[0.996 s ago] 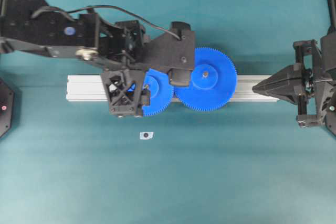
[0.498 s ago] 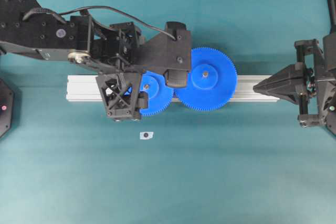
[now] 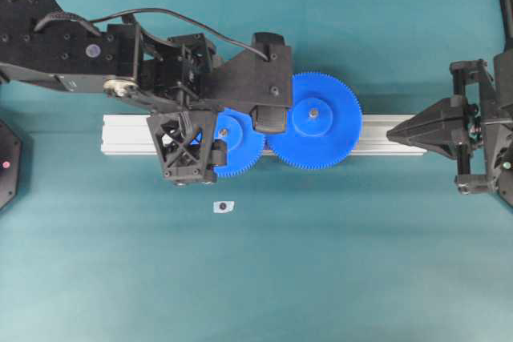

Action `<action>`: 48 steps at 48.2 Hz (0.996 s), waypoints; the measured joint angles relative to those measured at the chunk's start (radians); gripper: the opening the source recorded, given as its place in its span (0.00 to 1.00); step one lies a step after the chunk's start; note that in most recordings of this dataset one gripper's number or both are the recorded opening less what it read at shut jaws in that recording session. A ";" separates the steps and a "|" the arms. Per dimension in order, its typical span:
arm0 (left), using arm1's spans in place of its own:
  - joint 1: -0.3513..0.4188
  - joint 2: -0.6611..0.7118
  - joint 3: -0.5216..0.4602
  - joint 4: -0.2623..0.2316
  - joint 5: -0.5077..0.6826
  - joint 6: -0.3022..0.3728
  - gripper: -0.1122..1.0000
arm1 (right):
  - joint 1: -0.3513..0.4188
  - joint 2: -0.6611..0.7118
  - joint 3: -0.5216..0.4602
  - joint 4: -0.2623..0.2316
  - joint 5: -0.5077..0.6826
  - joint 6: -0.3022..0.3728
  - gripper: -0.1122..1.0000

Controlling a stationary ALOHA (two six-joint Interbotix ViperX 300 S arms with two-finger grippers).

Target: Insert the small gear onto the shaft.

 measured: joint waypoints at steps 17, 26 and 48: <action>0.000 0.002 0.000 0.000 0.000 0.000 0.78 | 0.000 0.000 0.006 0.000 0.000 0.000 0.10; 0.000 0.002 0.000 0.000 0.000 0.005 0.78 | 0.000 -0.002 0.009 0.000 0.000 0.000 0.10; 0.002 0.008 0.002 0.000 -0.002 -0.002 0.78 | 0.000 -0.028 0.021 0.000 0.000 0.000 0.10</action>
